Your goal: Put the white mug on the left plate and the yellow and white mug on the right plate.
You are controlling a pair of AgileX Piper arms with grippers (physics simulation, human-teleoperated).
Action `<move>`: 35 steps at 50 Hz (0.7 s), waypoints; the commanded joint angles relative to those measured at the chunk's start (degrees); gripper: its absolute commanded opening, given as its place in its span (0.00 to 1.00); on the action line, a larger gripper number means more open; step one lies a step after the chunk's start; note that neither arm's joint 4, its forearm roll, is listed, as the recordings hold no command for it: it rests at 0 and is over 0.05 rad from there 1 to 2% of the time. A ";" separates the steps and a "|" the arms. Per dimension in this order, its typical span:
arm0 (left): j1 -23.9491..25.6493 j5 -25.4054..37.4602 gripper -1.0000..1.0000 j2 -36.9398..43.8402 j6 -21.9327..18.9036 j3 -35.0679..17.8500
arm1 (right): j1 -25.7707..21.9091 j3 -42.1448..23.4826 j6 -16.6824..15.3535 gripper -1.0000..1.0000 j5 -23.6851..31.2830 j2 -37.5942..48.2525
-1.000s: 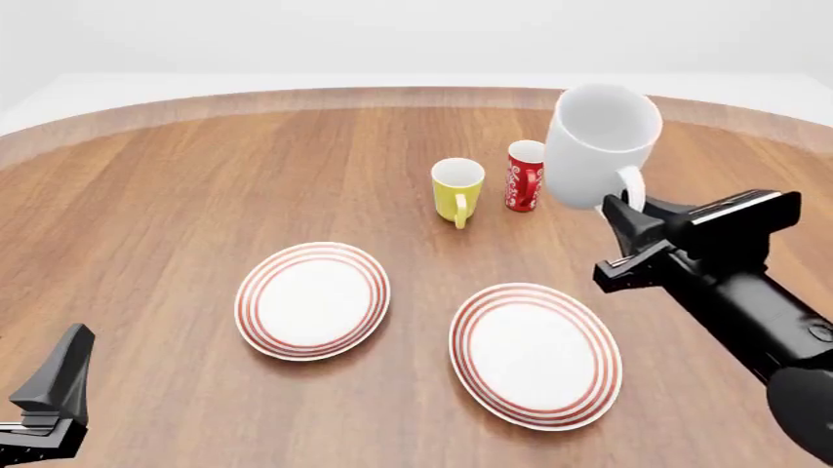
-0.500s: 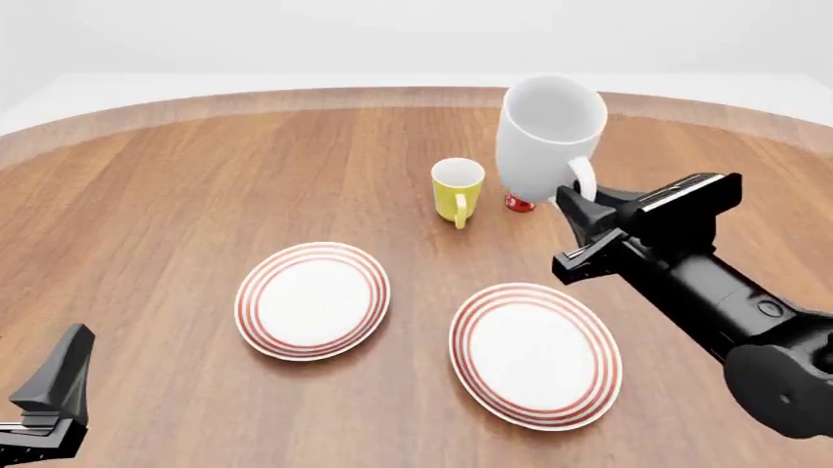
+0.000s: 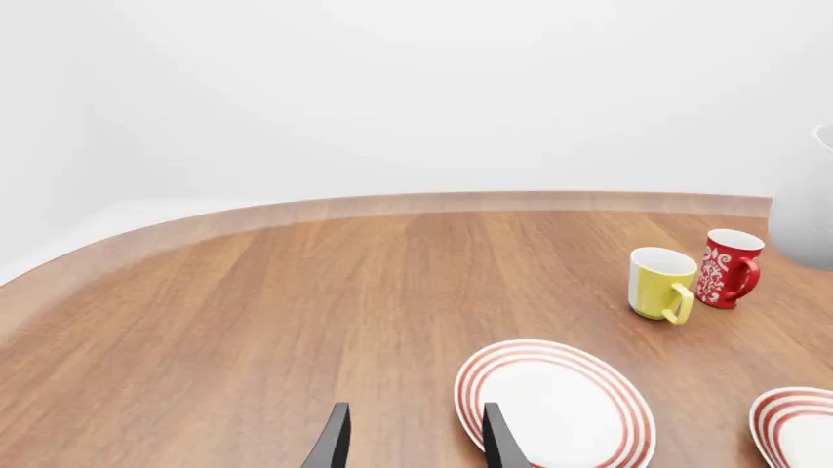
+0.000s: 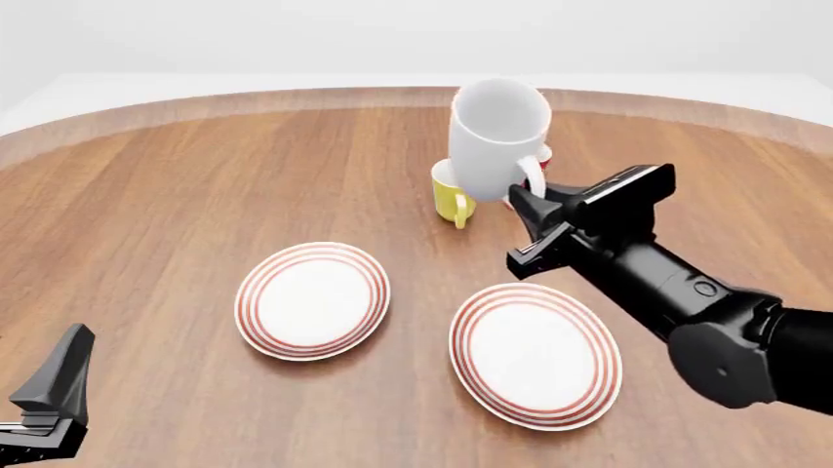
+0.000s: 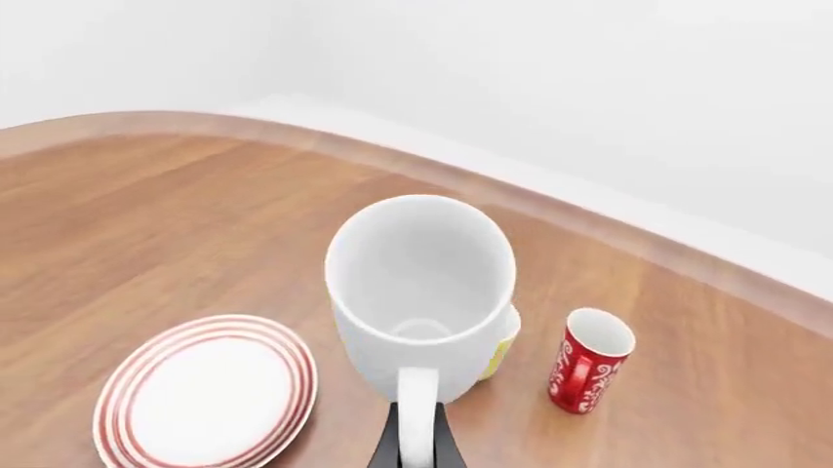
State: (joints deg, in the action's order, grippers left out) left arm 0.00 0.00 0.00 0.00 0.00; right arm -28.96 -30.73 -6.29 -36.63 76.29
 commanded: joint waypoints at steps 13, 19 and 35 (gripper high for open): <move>0.00 0.00 1.00 0.00 0.00 0.00 | -3.47 -4.73 0.88 0.00 -1.97 7.83; 0.00 0.00 1.00 0.00 0.00 0.00 | -4.70 -6.69 1.07 0.00 -1.95 10.28; 0.00 0.00 1.00 0.00 0.00 0.00 | -6.77 -10.49 1.54 0.00 -1.74 15.09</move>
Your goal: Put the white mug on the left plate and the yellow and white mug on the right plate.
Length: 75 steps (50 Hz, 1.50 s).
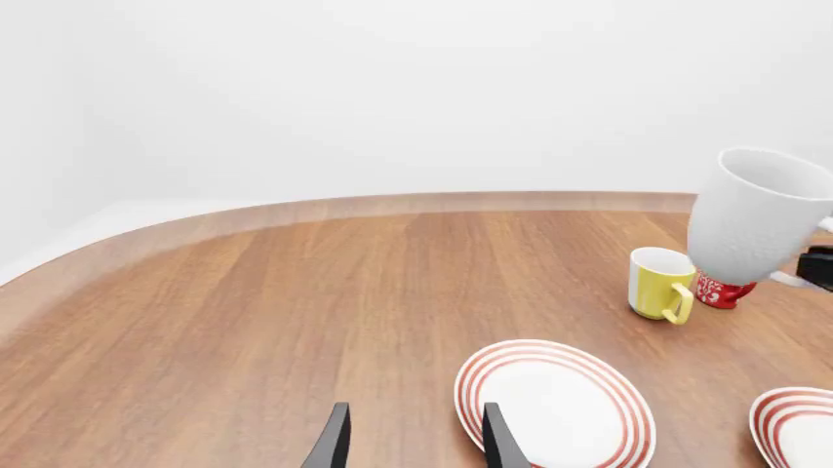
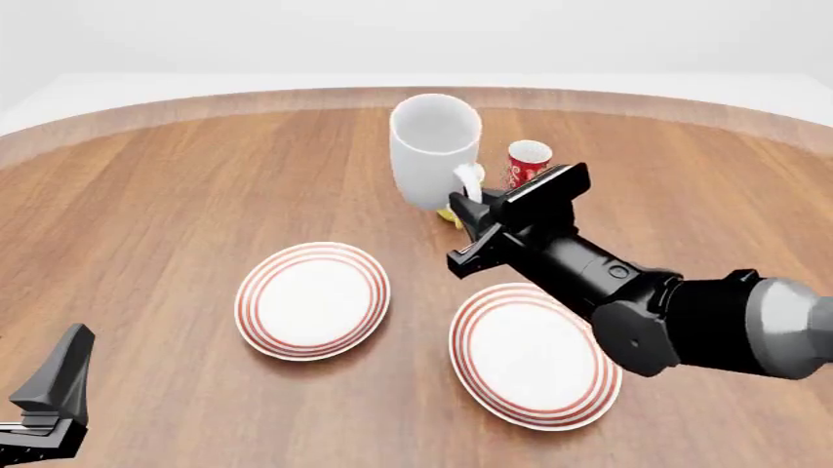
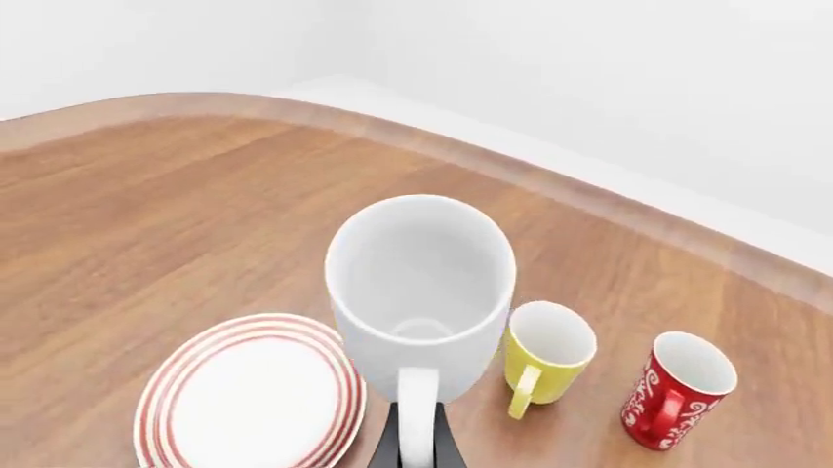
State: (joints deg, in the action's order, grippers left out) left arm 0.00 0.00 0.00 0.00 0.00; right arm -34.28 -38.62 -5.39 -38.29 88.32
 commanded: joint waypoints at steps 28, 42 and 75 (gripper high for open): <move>0.00 0.00 1.00 0.00 0.00 0.00 | -6.67 -6.24 1.00 0.00 1.16 6.39; 0.00 0.00 1.00 0.00 0.00 0.00 | -9.24 -6.03 1.31 0.00 1.58 6.18; 0.00 0.00 1.00 0.00 0.00 0.00 | -12.53 -6.48 3.38 0.00 1.21 9.03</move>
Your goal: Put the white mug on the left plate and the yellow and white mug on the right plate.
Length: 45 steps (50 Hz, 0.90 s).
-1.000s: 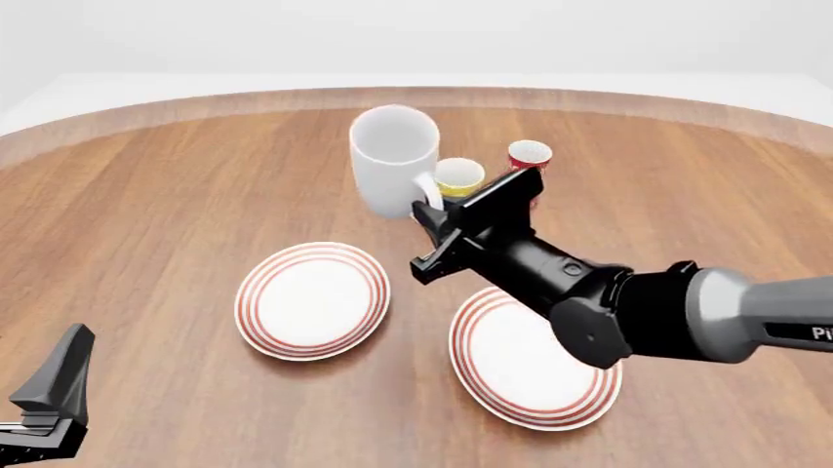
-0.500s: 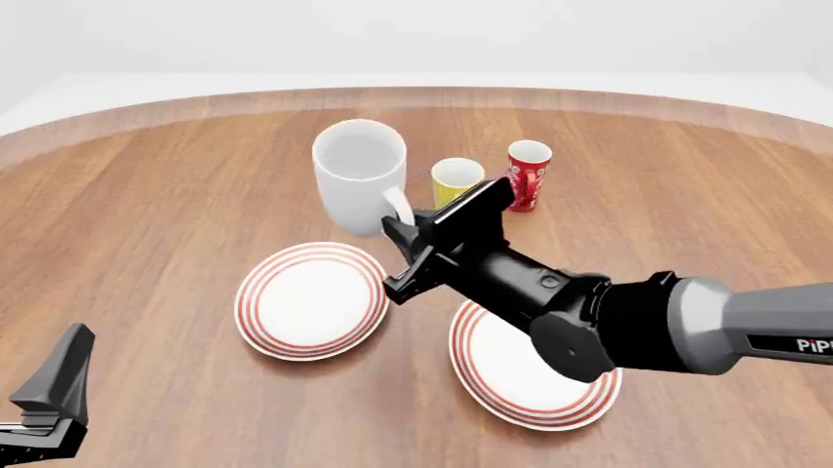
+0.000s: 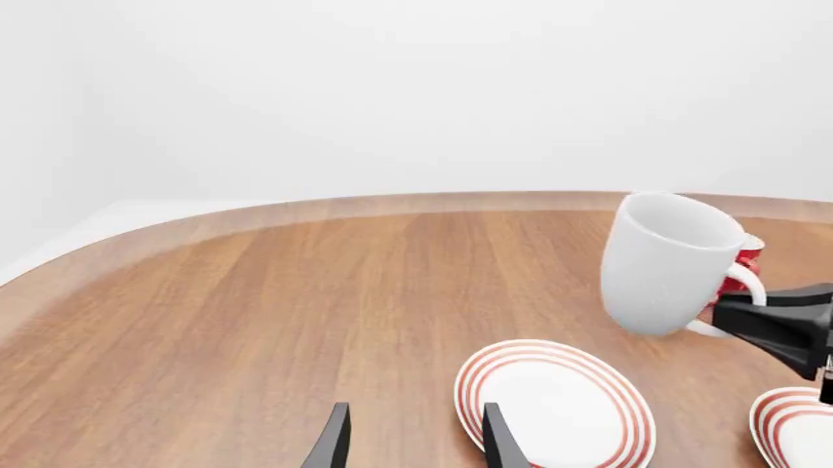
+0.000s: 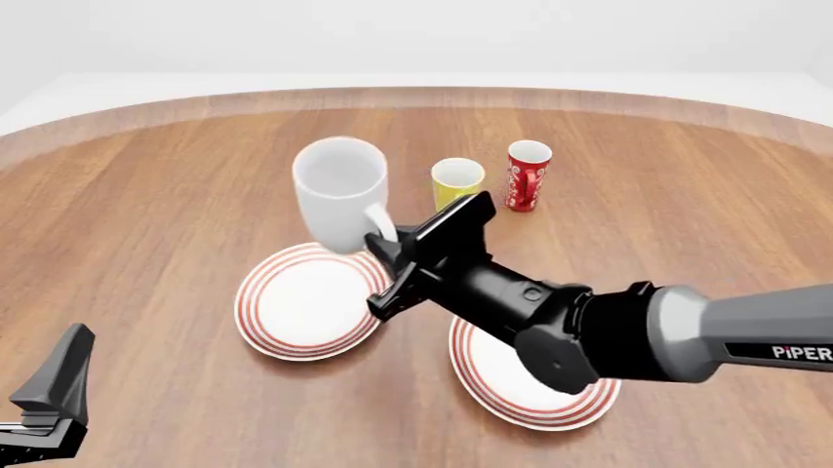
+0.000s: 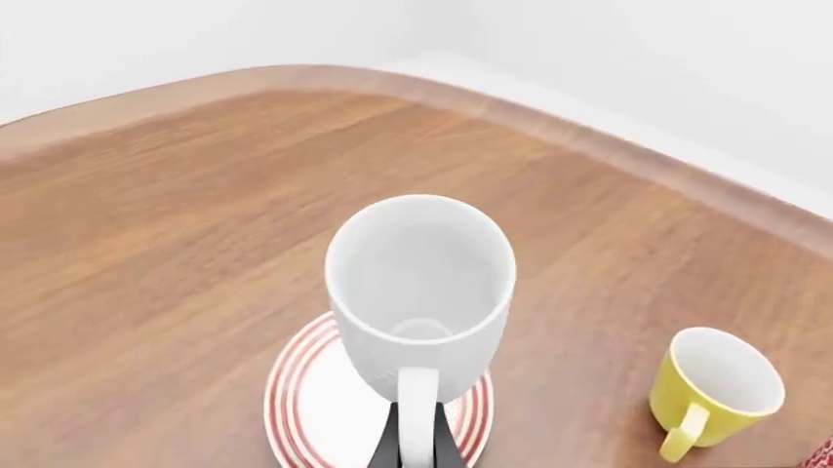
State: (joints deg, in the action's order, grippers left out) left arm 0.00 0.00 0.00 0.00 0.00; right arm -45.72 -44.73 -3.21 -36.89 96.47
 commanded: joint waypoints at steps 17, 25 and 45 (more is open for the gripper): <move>0.00 0.00 1.00 0.00 0.00 0.00 | -3.39 -1.53 2.37 0.00 -0.36 2.86; 0.00 0.00 1.00 0.00 0.00 0.00 | -3.84 -1.93 2.96 0.00 -0.71 4.03; 0.00 0.00 1.00 0.00 0.00 0.00 | -4.56 -4.11 4.27 0.00 -0.61 7.44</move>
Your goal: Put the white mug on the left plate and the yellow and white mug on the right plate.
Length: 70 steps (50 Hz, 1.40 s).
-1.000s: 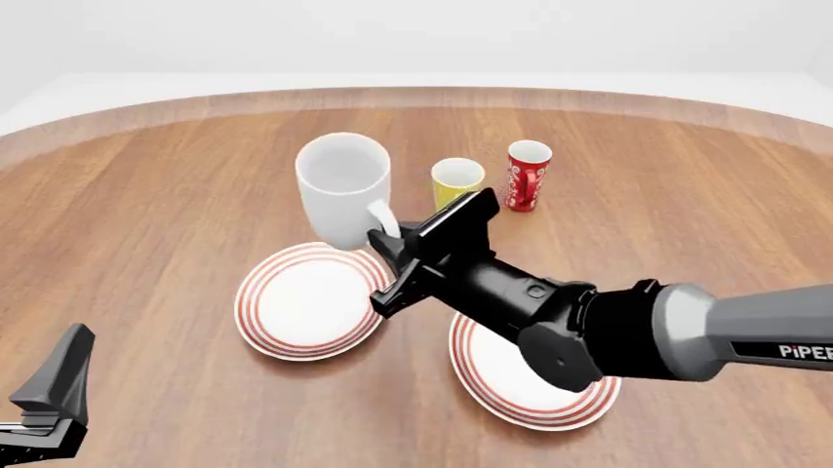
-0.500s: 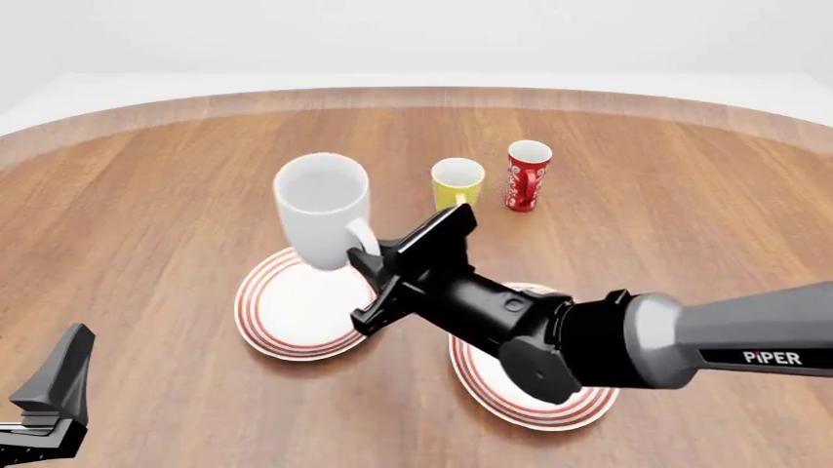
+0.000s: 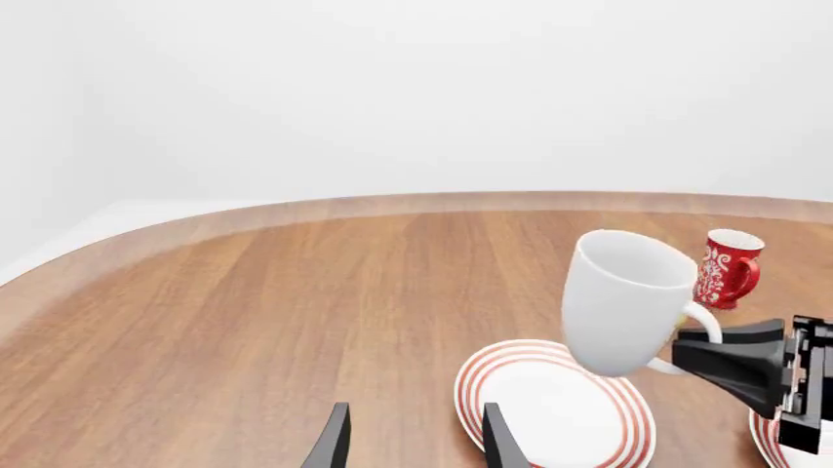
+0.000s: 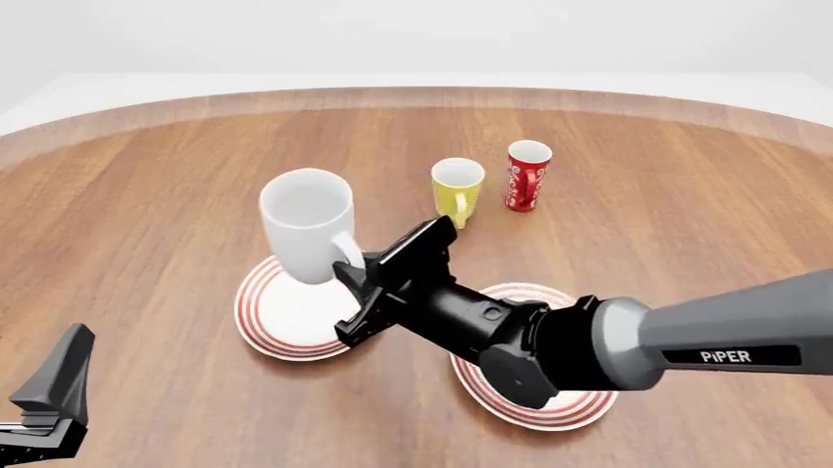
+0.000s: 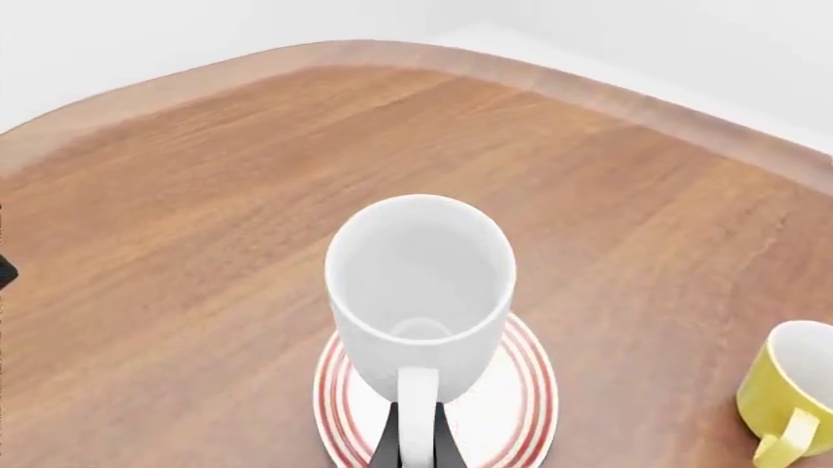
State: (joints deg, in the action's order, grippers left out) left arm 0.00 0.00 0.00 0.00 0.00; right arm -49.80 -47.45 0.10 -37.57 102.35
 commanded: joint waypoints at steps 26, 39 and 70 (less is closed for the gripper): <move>0.00 0.00 1.00 0.00 0.00 0.00 | -0.89 -4.84 2.02 0.00 1.59 5.63; 0.00 0.00 1.00 0.00 0.00 0.00 | -0.41 -6.28 2.31 0.00 1.93 7.72; 0.00 0.00 1.00 0.00 0.00 0.00 | 0.84 -9.35 3.39 0.00 3.87 11.53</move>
State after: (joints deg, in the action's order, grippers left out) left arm 0.00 0.00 0.00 0.00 0.00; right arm -49.23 -55.72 2.83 -34.17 112.93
